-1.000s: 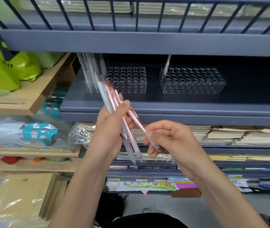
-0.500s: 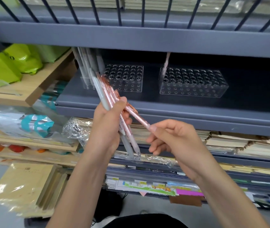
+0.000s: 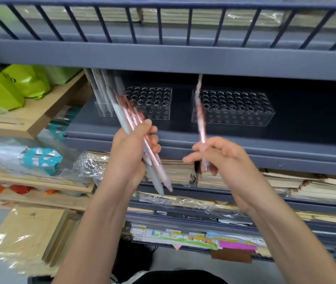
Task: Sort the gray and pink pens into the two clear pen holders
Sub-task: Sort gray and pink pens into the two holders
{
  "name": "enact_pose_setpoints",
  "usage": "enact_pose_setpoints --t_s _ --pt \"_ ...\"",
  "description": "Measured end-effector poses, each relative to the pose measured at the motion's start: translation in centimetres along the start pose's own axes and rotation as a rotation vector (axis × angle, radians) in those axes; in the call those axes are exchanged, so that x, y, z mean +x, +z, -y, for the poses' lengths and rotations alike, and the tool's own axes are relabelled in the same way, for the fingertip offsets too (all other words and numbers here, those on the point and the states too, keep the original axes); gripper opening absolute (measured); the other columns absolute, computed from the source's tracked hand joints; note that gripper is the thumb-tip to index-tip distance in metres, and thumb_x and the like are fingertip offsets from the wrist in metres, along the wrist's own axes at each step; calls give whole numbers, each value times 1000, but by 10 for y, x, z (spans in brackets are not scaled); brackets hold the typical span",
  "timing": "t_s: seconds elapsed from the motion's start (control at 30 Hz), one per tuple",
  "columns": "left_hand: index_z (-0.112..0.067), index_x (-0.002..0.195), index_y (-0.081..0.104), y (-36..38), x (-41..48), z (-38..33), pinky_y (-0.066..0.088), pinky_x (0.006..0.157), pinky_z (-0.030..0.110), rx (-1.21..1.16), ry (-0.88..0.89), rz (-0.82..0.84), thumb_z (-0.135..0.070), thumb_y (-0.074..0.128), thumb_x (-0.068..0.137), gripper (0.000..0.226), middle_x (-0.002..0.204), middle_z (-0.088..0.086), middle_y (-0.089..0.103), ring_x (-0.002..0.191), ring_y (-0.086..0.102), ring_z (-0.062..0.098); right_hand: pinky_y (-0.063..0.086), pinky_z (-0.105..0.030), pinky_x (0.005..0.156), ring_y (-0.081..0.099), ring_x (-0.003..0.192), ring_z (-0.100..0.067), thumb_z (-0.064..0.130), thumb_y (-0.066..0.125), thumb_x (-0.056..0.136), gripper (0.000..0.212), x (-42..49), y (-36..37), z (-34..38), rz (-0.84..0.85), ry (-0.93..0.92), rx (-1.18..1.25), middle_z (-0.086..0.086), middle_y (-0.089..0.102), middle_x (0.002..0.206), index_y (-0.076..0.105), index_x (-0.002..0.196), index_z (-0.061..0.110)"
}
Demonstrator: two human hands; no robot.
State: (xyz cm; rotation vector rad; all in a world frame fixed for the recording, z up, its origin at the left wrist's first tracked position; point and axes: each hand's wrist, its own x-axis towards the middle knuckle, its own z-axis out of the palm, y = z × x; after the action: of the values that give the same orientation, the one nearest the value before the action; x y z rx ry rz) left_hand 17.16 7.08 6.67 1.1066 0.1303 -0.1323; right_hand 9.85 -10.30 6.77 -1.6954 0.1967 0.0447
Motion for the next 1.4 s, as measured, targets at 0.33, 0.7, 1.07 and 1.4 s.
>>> enact_pose_setpoints --t_s 0.33,0.7,1.07,1.4 --pt "-6 93 54 -2 -1 3 39 43 22 18 -59 35 -4 57 97 6 66 3 55 54 48 14 59 -39 84 73 82 -24 2 63 90 25 69 -30 37 -412 -323 15 0 75 77 69 74 21" --pt "-3 98 54 -24 -3 -5 40 46 22 94 -63 71 -3 58 97 4 68 6 55 57 50 16 42 -21 91 65 85 -10 22 54 93 30 130 -24 50 -438 -355 -733 9 71 81 65 66 28" --pt "-2 97 58 -52 -3 -14 48 52 26 133 -81 132 -4 62 95 5 70 5 61 58 57 16 49 -35 96 61 110 -36 37 57 92 33 136 -10 59 -474 -169 -1155 -11 69 117 69 108 10" --pt "0 95 61 -65 -2 -20 59 65 28 13 -86 95 -5 61 96 5 69 5 68 70 72 22 50 -25 51 64 53 -9 32 64 89 23 32 41 34 -317 -148 -331 -1 72 68 68 73 16"
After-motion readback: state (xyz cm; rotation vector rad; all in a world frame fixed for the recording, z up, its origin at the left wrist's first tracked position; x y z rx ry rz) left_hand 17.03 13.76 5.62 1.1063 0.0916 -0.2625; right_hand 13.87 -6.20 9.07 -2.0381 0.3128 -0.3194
